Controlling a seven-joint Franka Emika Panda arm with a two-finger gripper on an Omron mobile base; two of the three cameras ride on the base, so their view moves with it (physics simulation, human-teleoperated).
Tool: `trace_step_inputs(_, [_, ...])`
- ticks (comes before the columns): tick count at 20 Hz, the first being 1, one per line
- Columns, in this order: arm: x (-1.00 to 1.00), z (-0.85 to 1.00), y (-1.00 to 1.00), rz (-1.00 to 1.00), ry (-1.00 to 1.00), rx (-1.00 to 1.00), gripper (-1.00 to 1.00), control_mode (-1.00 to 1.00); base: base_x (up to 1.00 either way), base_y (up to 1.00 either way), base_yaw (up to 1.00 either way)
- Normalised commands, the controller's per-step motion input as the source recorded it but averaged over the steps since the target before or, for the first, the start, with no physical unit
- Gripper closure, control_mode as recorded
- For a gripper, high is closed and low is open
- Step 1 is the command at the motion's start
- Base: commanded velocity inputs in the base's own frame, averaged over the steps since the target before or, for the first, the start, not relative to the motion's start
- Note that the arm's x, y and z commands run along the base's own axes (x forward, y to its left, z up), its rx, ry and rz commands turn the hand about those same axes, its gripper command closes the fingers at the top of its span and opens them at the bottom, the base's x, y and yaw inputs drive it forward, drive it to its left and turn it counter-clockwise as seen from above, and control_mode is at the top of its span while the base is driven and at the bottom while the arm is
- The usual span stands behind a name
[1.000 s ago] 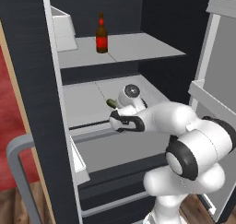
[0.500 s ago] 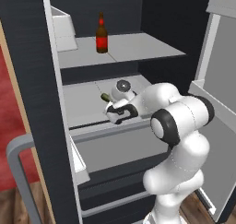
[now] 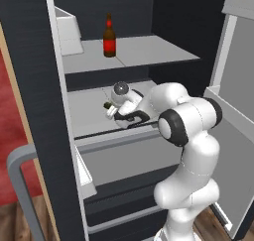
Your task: Place the beer on the top shelf of the fridge to keep it out of children's reach, and place the lemon and squash on lower shelves for easy access.
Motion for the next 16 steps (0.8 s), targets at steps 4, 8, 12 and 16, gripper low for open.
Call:
trace_step_inputs(4, [-0.20, 0.18, 0.00, -0.14, 0.06, 0.00, -1.00, -1.00, 0.00, 0.00, 0.00])
trace_step_inputs(8, [-0.57, 0.22, 0.00, -0.12, 0.03, 0.00, -1.00, -1.00, 0.00, 0.00, 0.00])
trace_step_inputs(12, [-0.82, 0.29, 0.00, -0.10, 0.01, 0.00, -1.00, -1.00, 0.00, 0.00, 0.00])
trace_step_inputs(16, [-0.97, 0.33, 0.00, -0.09, 0.01, 0.00, -1.00, -1.00, 0.00, 0.00, 0.00])
